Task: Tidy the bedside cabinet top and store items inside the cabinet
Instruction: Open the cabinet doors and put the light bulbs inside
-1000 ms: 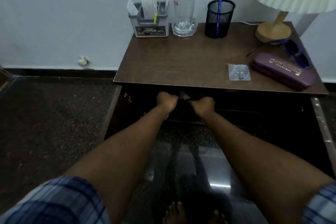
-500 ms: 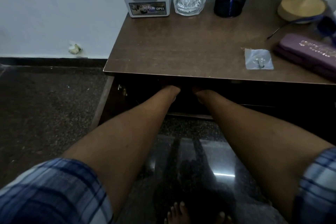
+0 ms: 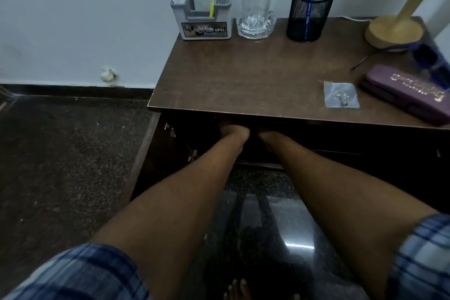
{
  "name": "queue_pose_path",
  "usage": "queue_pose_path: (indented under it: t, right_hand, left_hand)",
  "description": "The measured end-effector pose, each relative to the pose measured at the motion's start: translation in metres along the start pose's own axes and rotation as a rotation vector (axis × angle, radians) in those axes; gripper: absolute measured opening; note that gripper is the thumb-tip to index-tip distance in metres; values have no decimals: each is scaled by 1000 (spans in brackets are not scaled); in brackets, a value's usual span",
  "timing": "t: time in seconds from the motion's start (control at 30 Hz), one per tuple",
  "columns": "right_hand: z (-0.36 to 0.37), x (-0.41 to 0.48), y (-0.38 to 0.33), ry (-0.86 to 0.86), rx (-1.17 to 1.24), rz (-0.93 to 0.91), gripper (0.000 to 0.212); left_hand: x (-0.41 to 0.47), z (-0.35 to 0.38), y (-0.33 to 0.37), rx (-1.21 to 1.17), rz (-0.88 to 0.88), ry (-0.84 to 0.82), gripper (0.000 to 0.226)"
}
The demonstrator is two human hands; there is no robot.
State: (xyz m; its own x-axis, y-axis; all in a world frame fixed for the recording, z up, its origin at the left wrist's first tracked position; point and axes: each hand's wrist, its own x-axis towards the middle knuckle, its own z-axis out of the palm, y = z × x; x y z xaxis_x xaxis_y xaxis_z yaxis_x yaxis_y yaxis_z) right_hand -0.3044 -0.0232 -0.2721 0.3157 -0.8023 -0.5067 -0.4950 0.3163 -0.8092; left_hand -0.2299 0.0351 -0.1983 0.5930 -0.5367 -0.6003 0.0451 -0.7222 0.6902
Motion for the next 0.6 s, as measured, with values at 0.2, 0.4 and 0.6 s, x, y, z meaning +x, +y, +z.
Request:
queue_pose_path:
  t: [0.2,0.4,0.6]
  right_hand:
    - [-11,-52,-29,38,-166,19,48]
    - [-16,-77,-15,281,-58,-61,39]
    - [-27,-122,-16,265,90,-178,19]
  left_hand:
    - [-29,-12,-7,-126,137,112,40]
    - [-49,-25,-18,-85,149,144,32]
    - [-57,-26,-40,-149,161,84,13]
